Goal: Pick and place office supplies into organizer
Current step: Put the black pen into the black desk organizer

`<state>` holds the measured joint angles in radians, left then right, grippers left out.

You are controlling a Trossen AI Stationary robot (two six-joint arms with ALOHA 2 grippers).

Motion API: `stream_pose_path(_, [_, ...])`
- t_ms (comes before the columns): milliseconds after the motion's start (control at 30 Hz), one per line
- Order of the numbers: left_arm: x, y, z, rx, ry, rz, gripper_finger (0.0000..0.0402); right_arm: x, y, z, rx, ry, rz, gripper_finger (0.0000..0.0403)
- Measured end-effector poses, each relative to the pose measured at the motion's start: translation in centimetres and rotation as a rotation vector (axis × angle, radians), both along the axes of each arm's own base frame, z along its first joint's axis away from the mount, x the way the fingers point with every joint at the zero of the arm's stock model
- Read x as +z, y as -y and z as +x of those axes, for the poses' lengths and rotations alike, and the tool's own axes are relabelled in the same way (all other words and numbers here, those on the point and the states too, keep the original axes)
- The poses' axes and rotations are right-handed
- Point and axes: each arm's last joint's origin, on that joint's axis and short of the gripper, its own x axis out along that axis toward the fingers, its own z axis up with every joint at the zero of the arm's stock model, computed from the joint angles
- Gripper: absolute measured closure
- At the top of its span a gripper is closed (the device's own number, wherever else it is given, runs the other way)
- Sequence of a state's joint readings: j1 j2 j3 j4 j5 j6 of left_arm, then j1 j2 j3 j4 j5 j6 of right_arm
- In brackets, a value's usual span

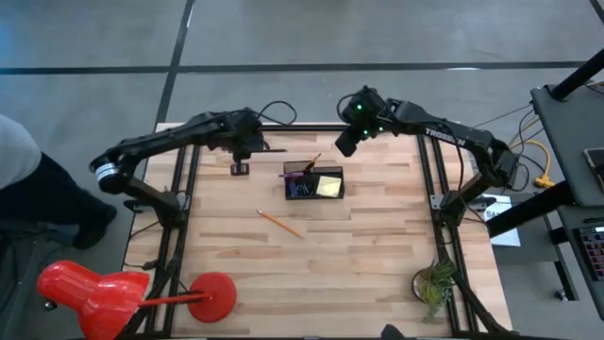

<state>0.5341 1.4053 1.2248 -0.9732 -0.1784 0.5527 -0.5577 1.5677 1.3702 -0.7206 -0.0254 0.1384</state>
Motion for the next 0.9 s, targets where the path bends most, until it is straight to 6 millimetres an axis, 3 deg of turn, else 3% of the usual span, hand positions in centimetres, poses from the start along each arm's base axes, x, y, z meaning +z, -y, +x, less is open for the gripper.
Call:
stream_pose_path(133, [2.8,1.9,0.8,-0.07,-0.037,0.031,0.0379,-1.2,-0.2,-0.2,-0.001,-0.032,0.024,0.0344])
stream_pose_path(267, [3.8,2.7,2.6,-0.114,-0.122,0.031,0.0379,-1.3,-0.2,-0.3,0.0,-0.034,0.023,0.0344])
stream_pose_path(567, [3.3,2.2,7.9,-0.165,-0.413,0.095,0.0379,-0.4,-0.1,-0.2,0.019,-0.014,-0.001,0.0344])
stream_pose_path(767, [3.9,3.8,10.6,-0.223,-0.396,0.127,0.0379,-0.2,-0.4,-0.6,0.04,-0.042,-0.002,0.0344])
stream_pose_path(900, [2.2,4.6,11.8,-0.244,-0.477,0.095,0.0379,0.3,-0.7,-1.0,0.052,-0.041,-0.015,0.0344])
